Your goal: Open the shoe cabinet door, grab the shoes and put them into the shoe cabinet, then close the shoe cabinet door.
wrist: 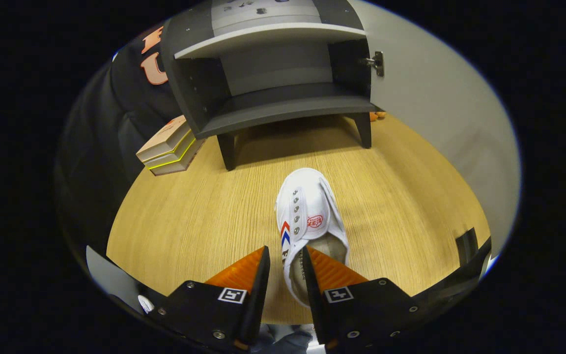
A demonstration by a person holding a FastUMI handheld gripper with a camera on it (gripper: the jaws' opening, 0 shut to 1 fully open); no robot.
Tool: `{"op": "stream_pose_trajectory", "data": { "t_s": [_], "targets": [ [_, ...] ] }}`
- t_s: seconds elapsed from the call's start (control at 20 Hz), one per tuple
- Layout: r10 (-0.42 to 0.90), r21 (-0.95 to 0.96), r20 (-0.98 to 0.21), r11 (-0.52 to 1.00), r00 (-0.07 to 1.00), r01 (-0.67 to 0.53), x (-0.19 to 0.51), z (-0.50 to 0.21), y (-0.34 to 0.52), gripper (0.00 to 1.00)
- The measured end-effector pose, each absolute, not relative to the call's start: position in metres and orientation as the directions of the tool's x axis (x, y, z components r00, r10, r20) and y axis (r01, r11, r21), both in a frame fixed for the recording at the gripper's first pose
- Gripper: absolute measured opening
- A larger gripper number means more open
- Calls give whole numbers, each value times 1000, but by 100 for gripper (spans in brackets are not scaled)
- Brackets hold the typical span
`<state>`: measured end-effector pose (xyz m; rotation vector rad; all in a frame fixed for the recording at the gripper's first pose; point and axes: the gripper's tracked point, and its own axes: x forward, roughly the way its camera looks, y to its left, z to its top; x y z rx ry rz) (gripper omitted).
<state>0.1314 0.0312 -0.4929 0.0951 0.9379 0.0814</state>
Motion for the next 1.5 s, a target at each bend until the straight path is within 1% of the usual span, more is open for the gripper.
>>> {"op": "stream_pose_trajectory", "data": {
  "t_s": [0.2, 0.25, 0.35, 0.4, 0.45, 0.55, 0.75, 0.9, 0.95, 1.0, 1.1, 1.25, 1.5],
  "targets": [
    [139, 149, -820, 988, 555, -27, 138, -517, 33, 44],
    [145, 151, -826, 988, 545, -34, 139, -521, 35, 42],
    [156, 162, -828, 986, 538, -37, 144, -523, 36, 33],
    [172, 181, -826, 983, 536, -36, 145, -522, 40, 26],
    [175, 184, -827, 982, 535, -36, 145, -522, 40, 10],
    [170, 171, -823, 984, 542, -49, 145, -520, 38, 0],
    [142, 136, -793, 989, 593, -55, 154, -497, 31, 0],
    [163, 159, -758, 985, 632, -64, 161, -462, 32, 0],
    [153, 158, -734, 986, 661, -53, 165, -448, 30, 0],
    [167, 160, -731, 985, 662, -71, 163, -438, 34, 0],
    [166, 136, -698, 986, 697, -99, 162, -409, 33, 0],
    [212, 160, -638, 977, 741, -142, 167, -356, 43, 0],
    [252, 141, -505, 968, 825, -209, 182, -253, 50, 0]
  ]
}}
